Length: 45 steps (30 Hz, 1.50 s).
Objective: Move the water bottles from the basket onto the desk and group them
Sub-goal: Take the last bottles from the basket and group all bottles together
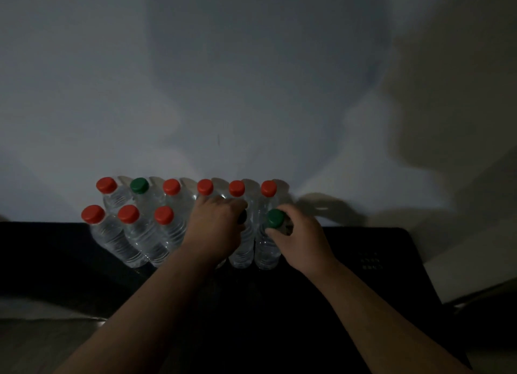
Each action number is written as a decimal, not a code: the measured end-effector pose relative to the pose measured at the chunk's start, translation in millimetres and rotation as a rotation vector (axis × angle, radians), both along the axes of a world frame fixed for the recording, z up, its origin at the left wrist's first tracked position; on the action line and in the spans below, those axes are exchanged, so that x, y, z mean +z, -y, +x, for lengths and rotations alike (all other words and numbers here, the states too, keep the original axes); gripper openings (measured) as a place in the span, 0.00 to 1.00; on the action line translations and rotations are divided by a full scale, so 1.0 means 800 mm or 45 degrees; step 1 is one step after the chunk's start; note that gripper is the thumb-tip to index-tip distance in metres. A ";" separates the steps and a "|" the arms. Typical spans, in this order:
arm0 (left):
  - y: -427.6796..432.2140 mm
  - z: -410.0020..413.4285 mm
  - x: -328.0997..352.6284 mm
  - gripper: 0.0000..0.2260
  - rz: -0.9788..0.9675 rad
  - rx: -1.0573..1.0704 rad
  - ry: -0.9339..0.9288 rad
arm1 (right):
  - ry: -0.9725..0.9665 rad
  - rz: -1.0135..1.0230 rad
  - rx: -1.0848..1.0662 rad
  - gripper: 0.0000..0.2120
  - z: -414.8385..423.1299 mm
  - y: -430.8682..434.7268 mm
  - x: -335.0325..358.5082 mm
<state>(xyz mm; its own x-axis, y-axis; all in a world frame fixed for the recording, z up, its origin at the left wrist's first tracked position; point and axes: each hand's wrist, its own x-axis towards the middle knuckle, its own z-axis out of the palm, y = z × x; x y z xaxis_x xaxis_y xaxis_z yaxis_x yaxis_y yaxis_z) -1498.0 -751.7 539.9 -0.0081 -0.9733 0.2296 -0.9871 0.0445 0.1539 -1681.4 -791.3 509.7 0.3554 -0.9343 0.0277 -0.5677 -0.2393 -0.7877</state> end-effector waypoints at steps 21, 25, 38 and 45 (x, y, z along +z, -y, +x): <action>-0.105 0.070 -0.096 0.42 -0.442 0.395 -0.392 | 0.274 0.343 -0.352 0.35 0.031 -0.032 -0.118; -0.129 0.103 -0.118 0.42 -0.487 0.941 -0.985 | 0.369 0.277 -0.521 0.41 0.056 -0.047 -0.128; -0.120 0.250 -0.153 0.31 0.132 0.664 -1.558 | 0.393 0.284 -0.596 0.44 0.071 -0.043 -0.135; -0.121 0.256 -0.168 0.37 0.153 0.677 -1.552 | 0.277 0.283 -0.606 0.45 0.072 -0.041 -0.137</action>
<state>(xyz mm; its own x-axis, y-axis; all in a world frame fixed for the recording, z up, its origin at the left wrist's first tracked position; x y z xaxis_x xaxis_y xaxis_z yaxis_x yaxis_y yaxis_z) -1293.5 -654.9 405.8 0.5234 -0.8088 -0.2681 -0.1098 -0.3761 0.9201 -1623.6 -758.1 400.3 -0.0979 -0.9819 -0.1621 -0.3915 0.1877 -0.9008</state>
